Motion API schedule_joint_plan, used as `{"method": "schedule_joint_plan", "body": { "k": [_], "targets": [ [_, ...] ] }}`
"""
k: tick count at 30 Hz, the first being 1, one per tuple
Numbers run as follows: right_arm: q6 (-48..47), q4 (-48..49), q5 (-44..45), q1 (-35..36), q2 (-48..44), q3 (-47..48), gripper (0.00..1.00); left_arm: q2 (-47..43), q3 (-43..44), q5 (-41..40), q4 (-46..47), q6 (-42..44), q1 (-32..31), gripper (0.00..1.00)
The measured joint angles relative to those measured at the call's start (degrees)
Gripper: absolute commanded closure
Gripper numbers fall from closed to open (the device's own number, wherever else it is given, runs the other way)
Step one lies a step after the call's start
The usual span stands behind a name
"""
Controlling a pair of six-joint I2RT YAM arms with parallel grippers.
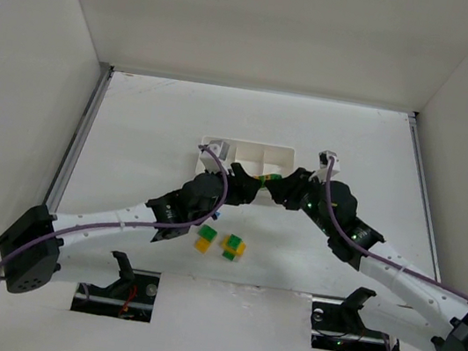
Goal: Sort the legos into containers by color
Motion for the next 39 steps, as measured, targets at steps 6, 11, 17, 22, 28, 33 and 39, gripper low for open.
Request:
{"method": "schedule_joint_plan", "body": {
  "k": [6,11,17,22,28,33,39],
  "targets": [
    [1.0,2.1,-1.8,-1.0,0.0,-1.0,0.76,2.2,0.3,0.5,2.0,-0.3,0.0,0.70],
    [1.7,2.8,-2.8,-2.2,0.1,-2.4,0.76,3.6,0.7,1.2,2.3,-1.0,0.0,0.81],
    [3.0,4.3,-5.9,-4.2,0.0,-3.1,0.76,3.6,0.7,1.1,2.9,-1.4,0.2,0.84],
    [5.2,7.1,-10.6,-7.7,-0.5,-4.1,0.77,3.2,0.6,1.4,3.9,-1.8,0.9,0.85],
    [7.7,9.9,-14.1,-11.1,-0.7,-4.7,0.77,2.3,0.5,1.4,4.0,-1.8,1.9,0.85],
    [8.5,10.4,-15.8,-12.5,-1.7,-4.8,0.77,2.2,0.5,1.4,4.0,-1.7,2.4,0.85],
    [7.3,9.7,-14.2,-12.7,-3.4,-4.8,0.77,2.1,0.6,1.0,3.0,0.1,3.9,0.85]
  ]
}}
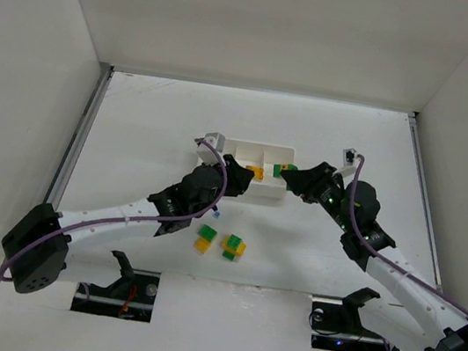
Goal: Sort the legos into containers by color
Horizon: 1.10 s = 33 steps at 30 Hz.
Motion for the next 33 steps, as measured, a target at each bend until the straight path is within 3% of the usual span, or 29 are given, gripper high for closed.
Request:
{"method": "schedule_joint_plan", "body": {
  "k": [14,21,25,30,33],
  "targets": [
    [-4.4,-2.9,6.9,1.7,-0.2,-2.4,0.76,16.3,11.3,-2.4,-2.8,7.5,7.5,0.82],
    [-5.0,-2.8,7.1,2.4,0.5,-2.8,0.76,23.0,15.0,-1.0,-3.0,8.7,9.5,0.70],
    [-5.1,-2.8,7.1,2.4,1.0,-2.8,0.76,23.5,15.1,-0.5,-3.4,8.7,9.6,0.56],
    [-5.0,-2.5,7.0,2.4,2.1,-2.8,0.76,22.1,14.6,0.0,-3.6,7.9,9.4,0.57],
    [-4.4,-1.4,6.0,2.4,2.5,-2.7,0.76,16.6,11.4,0.7,-3.6,5.2,8.4,0.57]
  ]
}}
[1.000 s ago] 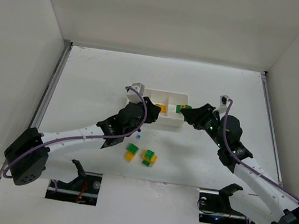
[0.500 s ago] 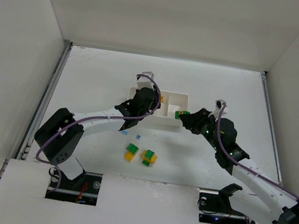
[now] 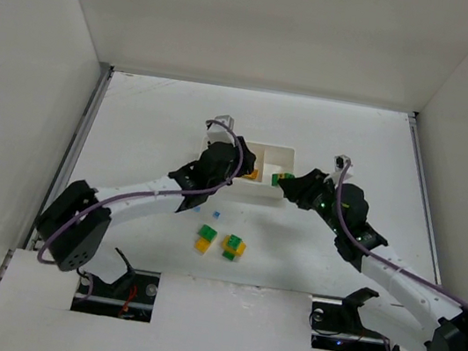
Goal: Sort the legos into containers by color
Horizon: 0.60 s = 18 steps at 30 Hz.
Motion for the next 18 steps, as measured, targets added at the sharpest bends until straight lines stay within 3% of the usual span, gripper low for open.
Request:
{"method": "schedule_joint_plan", "body": {
  "k": [7,18],
  "targets": [
    [5.0,5.9,-3.9,-0.3,1.5,0.1,0.76,-13.5,-9.5,4.1,6.5,-12.7,-1.4,0.50],
    [15.3,18.2,-8.5,-0.8,6.2,0.1,0.76,-12.5,-16.1,11.6,19.5,-28.4,-0.6,0.49]
  ]
}}
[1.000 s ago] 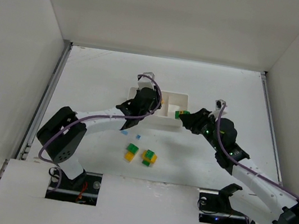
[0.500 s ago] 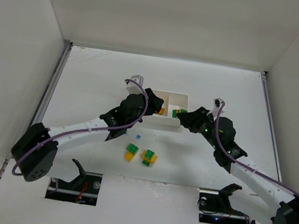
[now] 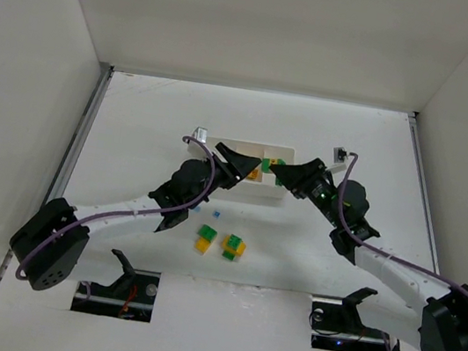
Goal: Sort the legos into containers by color
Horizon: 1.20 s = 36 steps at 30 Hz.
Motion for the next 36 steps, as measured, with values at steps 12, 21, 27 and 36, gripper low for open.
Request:
{"method": "schedule_joint_plan", "body": {
  "k": [12,21,27,36],
  "targets": [
    [6.0,6.5,-1.0,-1.0,3.0,-0.1,0.75,0.4,-4.2,0.4,10.6,-4.2,-1.1,0.50],
    [8.4,8.8,-2.7,-1.6,4.6,-0.3,0.75,4.5,-4.4,0.0,17.4,-4.5,-2.1,0.52],
    [10.0,10.6,-3.1,-1.9,5.0,-1.6,0.75,6.3,-4.4,-0.4,20.5,-4.9,-2.4,0.57],
    [14.5,17.0,-5.4,-1.9,9.0,-2.4,0.75,8.6,-3.9,-2.7,23.9,-5.4,-3.0,0.61]
  ]
}}
